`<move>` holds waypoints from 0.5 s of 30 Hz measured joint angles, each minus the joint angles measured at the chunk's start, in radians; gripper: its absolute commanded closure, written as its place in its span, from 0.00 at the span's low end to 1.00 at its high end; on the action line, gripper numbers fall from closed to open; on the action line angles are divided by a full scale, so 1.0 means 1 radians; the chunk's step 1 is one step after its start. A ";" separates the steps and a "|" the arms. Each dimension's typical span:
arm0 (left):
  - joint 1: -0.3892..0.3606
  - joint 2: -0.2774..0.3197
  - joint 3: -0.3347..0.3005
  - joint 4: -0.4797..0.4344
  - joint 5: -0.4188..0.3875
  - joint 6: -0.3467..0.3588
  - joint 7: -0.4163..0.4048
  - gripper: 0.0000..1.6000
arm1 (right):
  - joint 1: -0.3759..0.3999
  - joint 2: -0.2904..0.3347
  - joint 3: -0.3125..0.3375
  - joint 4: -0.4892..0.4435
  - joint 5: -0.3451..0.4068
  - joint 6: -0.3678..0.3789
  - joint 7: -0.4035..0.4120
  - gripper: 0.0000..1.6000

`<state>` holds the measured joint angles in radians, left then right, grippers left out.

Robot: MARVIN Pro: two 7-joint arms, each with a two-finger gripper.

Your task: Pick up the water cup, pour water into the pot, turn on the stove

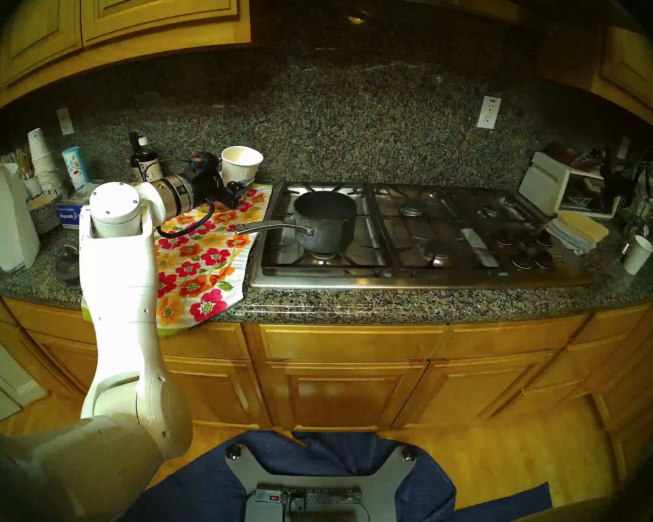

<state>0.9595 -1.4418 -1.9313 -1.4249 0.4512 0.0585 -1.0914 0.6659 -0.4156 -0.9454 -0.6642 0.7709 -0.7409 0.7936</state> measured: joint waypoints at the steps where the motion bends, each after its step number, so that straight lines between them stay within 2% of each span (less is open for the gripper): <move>1: -0.003 0.000 0.005 0.006 0.004 -0.002 0.003 0.45 | 0.000 0.000 0.000 0.000 0.000 0.000 0.000 0.00; 15: -0.050 0.005 0.066 0.057 0.036 -0.042 0.028 0.45 | 0.000 0.000 0.000 0.000 0.000 0.000 0.000 0.00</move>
<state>0.9093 -1.4364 -1.8649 -1.3683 0.4869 0.0162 -1.0633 0.6657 -0.4156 -0.9454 -0.6639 0.7712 -0.7411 0.7940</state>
